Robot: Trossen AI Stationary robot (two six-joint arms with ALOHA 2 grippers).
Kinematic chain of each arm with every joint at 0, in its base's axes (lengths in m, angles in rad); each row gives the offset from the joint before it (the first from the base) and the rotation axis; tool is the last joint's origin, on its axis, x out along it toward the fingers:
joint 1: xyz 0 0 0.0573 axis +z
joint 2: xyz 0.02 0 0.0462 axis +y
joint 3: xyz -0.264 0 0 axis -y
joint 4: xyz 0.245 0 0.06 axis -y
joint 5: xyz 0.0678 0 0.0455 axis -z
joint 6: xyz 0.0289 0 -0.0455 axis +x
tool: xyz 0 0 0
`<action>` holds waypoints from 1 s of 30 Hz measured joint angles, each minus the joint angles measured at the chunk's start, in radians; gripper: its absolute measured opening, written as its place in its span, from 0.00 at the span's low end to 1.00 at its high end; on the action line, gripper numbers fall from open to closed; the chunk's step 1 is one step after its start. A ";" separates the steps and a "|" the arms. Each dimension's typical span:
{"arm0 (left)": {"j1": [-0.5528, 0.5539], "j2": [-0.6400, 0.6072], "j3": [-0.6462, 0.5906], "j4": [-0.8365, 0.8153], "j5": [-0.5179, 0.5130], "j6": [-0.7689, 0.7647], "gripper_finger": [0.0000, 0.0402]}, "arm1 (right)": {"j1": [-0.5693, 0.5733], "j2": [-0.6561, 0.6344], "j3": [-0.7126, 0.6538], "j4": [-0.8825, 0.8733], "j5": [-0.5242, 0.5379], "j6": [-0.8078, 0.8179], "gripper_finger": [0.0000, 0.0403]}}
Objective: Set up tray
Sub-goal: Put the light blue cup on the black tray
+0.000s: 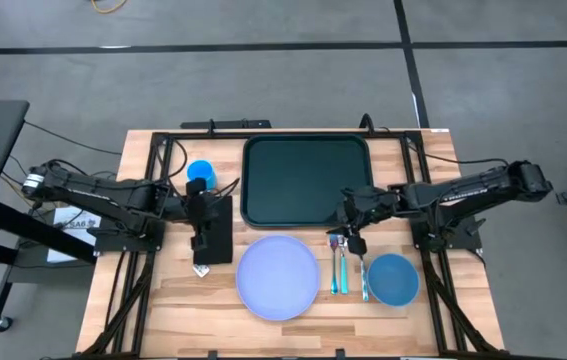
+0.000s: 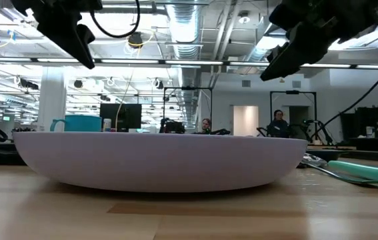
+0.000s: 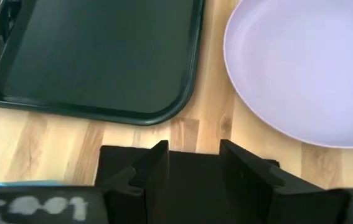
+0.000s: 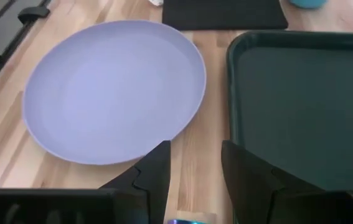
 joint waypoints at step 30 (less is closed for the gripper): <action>0.429 0.098 0.118 -0.300 0.016 0.110 0.33 | -0.004 0.007 0.026 -0.005 0.019 0.000 0.33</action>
